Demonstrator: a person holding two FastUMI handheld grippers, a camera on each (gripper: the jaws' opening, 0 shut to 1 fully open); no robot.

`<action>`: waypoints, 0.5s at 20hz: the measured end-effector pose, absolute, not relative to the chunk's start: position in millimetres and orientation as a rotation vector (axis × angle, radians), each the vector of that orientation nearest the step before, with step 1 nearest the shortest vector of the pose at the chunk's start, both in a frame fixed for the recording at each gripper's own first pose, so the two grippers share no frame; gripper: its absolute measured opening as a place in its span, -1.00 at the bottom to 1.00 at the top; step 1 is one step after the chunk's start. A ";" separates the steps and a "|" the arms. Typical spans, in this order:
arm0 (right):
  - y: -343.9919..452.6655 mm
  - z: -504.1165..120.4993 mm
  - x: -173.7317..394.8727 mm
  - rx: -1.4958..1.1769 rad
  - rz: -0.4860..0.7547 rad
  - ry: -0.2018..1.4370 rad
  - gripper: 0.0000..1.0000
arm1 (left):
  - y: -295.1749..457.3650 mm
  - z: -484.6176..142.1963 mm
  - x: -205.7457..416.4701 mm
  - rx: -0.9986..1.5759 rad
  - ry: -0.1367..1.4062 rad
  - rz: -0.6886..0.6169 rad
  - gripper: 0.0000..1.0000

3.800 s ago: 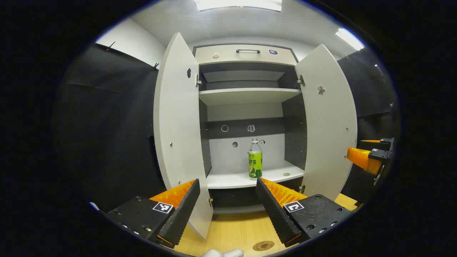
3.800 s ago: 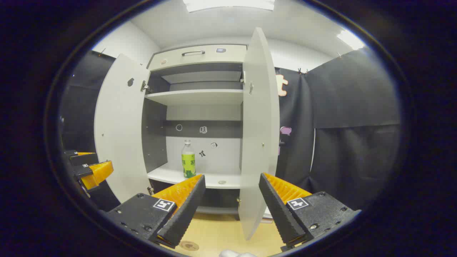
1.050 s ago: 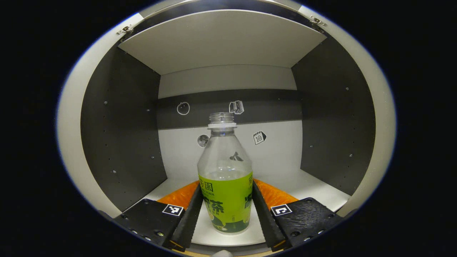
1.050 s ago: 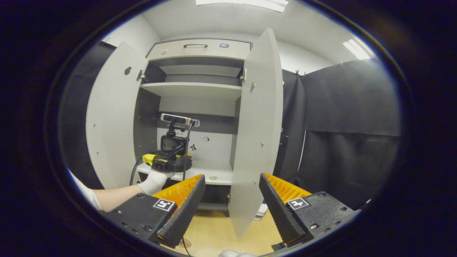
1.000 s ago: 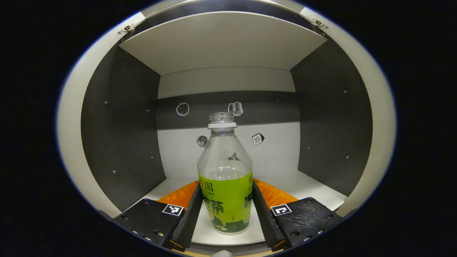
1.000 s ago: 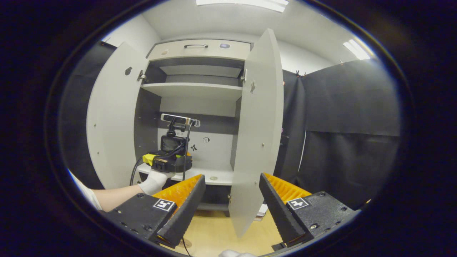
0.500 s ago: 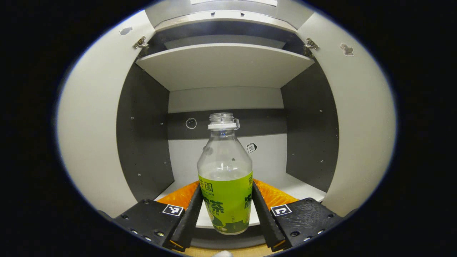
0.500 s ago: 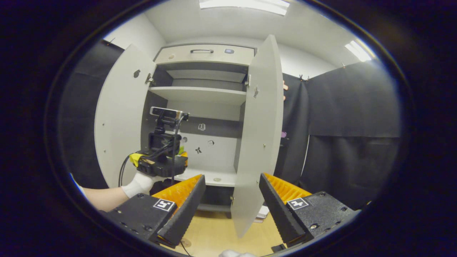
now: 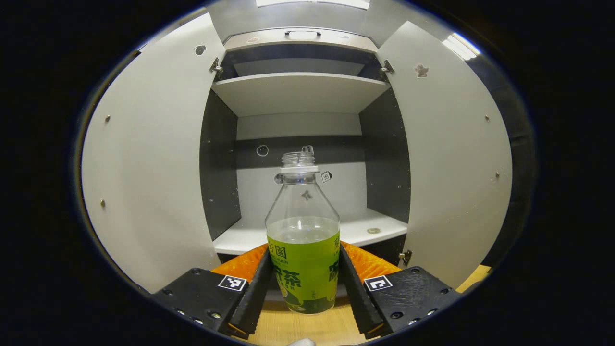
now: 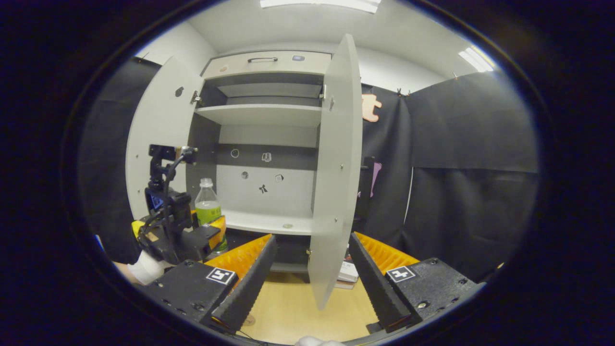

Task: Grasp the bottle in the cabinet with the left hand and place it on the coaster, then close the right door with the right hand and the left door with the left hand.

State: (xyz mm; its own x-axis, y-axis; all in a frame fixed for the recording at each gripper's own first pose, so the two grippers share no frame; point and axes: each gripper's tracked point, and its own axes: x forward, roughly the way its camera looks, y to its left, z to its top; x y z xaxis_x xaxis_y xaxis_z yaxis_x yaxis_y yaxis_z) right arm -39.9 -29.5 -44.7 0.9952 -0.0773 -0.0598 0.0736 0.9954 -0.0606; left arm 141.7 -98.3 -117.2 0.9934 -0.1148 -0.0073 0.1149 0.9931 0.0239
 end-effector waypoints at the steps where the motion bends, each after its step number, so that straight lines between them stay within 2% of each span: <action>1: -32.5 -46.1 -40.4 -0.060 -0.080 0.060 0.99 | -100.6 -126.4 130.0 0.036 0.007 -0.126 0.47; 3: -40.6 -54.0 -41.7 -0.064 -0.089 0.072 0.99 | -106.2 -143.2 110.1 0.060 0.000 -0.153 0.48; 5: -46.3 -58.9 -42.4 -0.063 -0.097 0.087 0.90 | -113.3 -167.8 93.9 0.056 0.016 -0.182 0.48; 7: -51.5 -62.7 -43.3 -0.062 -0.104 0.097 0.98 | -121.3 -187.3 80.0 0.034 0.023 -0.213 0.48; 10: -55.2 -71.1 -43.2 -0.082 -0.106 0.120 0.99 | -129.0 -212.7 63.9 -0.001 0.029 -0.235 0.48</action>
State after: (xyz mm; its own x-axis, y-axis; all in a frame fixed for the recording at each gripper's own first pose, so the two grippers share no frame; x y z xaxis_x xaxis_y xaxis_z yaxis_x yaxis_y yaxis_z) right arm -43.2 -55.2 -71.1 0.9872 -0.1101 -0.1150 0.1003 0.9911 -0.0879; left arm 63.9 -129.0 -212.7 0.9720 -0.2332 -0.0289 0.2332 0.9724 -0.0040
